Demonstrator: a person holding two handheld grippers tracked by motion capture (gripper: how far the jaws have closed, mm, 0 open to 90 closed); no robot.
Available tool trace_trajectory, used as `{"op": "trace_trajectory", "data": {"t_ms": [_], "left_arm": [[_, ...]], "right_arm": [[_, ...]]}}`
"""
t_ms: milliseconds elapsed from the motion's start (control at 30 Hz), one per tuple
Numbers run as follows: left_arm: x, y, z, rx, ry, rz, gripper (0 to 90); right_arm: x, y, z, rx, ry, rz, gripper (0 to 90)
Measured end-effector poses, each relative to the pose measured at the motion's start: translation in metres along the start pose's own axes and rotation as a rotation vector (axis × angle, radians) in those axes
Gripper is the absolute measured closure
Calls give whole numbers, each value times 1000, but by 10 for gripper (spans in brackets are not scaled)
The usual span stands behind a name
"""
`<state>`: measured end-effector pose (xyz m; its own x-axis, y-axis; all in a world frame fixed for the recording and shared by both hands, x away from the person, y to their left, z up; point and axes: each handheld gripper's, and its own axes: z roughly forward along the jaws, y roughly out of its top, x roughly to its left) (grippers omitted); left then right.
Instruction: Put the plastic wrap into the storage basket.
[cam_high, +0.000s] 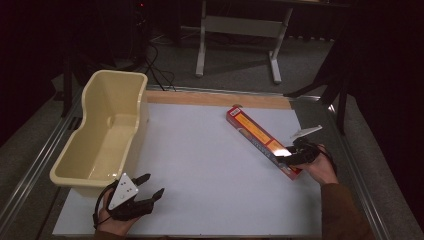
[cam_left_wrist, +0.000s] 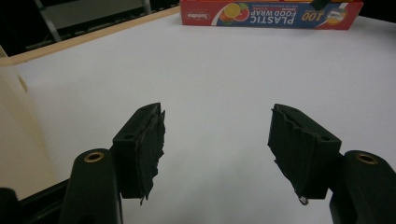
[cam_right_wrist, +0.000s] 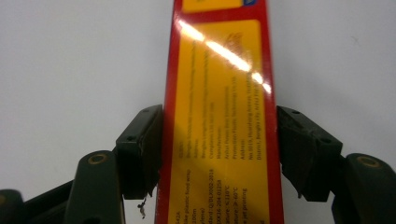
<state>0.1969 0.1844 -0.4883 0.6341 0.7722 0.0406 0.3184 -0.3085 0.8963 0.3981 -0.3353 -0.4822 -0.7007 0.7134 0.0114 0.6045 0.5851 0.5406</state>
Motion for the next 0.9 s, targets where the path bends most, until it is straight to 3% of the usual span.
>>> {"op": "trace_trajectory", "data": {"t_ms": [100,200,333,367,467,600,900], "left_arm": [[-1,0,0,-6,0,0,358],[1,0,-1,-5,-1,-3,358],[1,0,-1,-10,-1,-7,358],[1,0,-2,-10,0,-6,358],[1,0,-2,-12,2,-7,358],[1,0,-2,-10,2,-3,358],[1,-1,-2,-14,9,-11,358]], "right_arm": [[4,4,8,57,-71,-11,367],[6,6,9,84,-96,22,378],[25,10,8,136,-133,82,387],[32,9,7,137,-137,116,388],[51,1,3,125,-162,156,388],[72,-13,-6,126,-151,200,388],[108,-55,-35,156,-131,212,387]]}}
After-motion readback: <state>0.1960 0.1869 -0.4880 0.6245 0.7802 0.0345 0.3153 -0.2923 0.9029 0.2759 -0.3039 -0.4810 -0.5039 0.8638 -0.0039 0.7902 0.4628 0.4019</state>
